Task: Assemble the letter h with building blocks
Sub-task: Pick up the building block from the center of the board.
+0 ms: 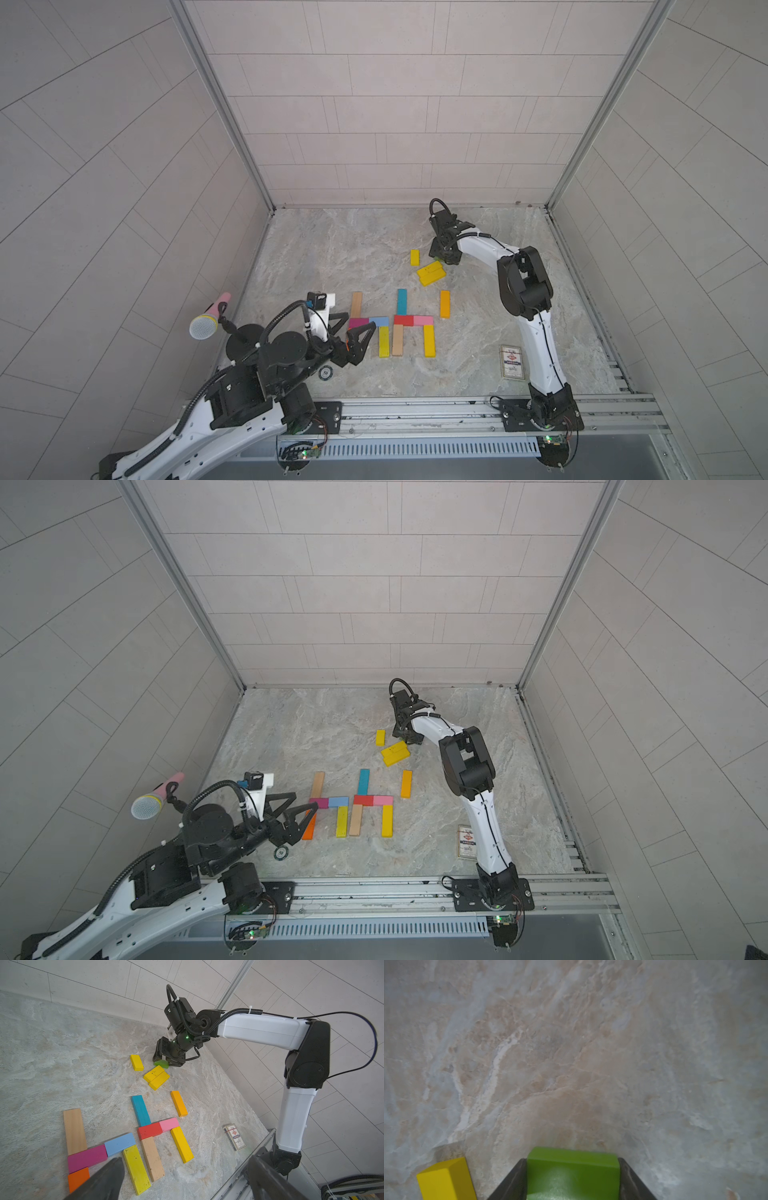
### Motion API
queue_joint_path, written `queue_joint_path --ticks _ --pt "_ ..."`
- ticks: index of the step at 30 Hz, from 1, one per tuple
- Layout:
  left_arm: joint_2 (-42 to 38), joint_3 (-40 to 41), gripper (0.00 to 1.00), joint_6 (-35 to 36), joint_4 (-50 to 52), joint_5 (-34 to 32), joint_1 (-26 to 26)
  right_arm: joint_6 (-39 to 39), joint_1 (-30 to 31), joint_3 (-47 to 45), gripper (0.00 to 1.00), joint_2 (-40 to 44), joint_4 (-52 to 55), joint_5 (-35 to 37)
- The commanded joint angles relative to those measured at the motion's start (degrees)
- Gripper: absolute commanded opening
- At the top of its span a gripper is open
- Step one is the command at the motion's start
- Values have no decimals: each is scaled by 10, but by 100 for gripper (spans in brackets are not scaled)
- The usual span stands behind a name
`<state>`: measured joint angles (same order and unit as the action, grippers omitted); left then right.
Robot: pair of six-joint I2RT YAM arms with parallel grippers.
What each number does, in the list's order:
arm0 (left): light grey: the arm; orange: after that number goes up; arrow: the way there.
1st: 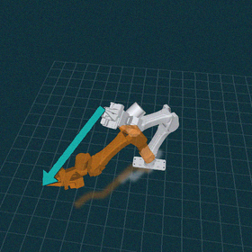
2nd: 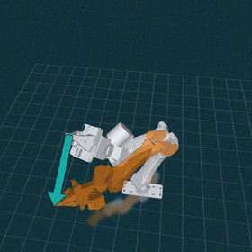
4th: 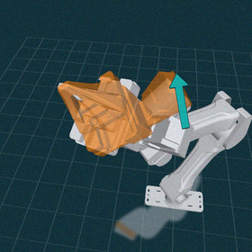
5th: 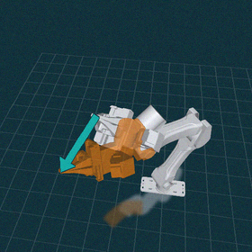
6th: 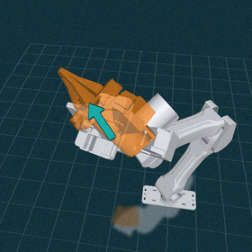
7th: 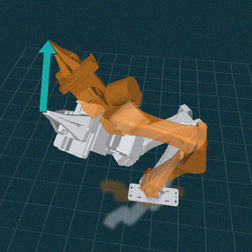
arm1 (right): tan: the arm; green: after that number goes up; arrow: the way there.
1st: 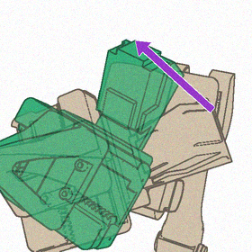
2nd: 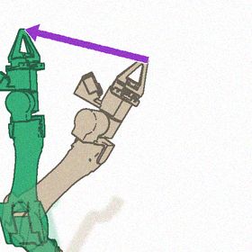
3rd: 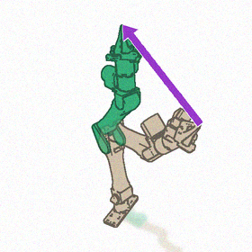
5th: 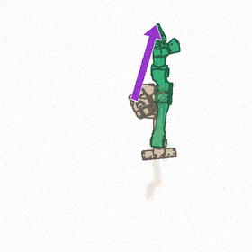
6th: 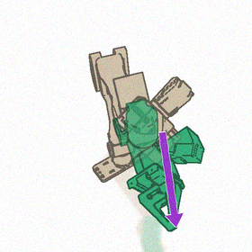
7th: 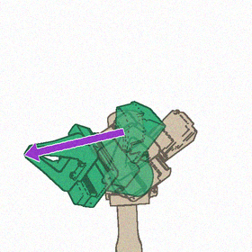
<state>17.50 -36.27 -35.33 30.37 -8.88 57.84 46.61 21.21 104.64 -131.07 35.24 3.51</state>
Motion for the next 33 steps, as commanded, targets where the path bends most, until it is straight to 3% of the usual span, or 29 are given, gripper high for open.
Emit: queue_joint_path --ticks 1,6,10,16,23,28,33 --pt "-5 4 100 3 1 -7 0 -19 -7 -11 57 5 7 18" --pt "-10 0 100 3 3 -10 0 -58 -6 -29 54 76 5 37" --pt "-23 1 100 0 7 -19 0 -76 -3 -106 53 170 4 36" --pt "-33 0 100 -1 8 -22 0 -77 36 -321 53 354 -14 37" --pt "-31 2 100 0 3 -23 0 2 143 -545 54 545 -34 56" --pt "-23 4 100 2 -3 -24 0 63 227 -614 54 581 -48 71" --pt "-13 4 100 3 -8 -22 0 92 259 -629 53 541 -78 77"
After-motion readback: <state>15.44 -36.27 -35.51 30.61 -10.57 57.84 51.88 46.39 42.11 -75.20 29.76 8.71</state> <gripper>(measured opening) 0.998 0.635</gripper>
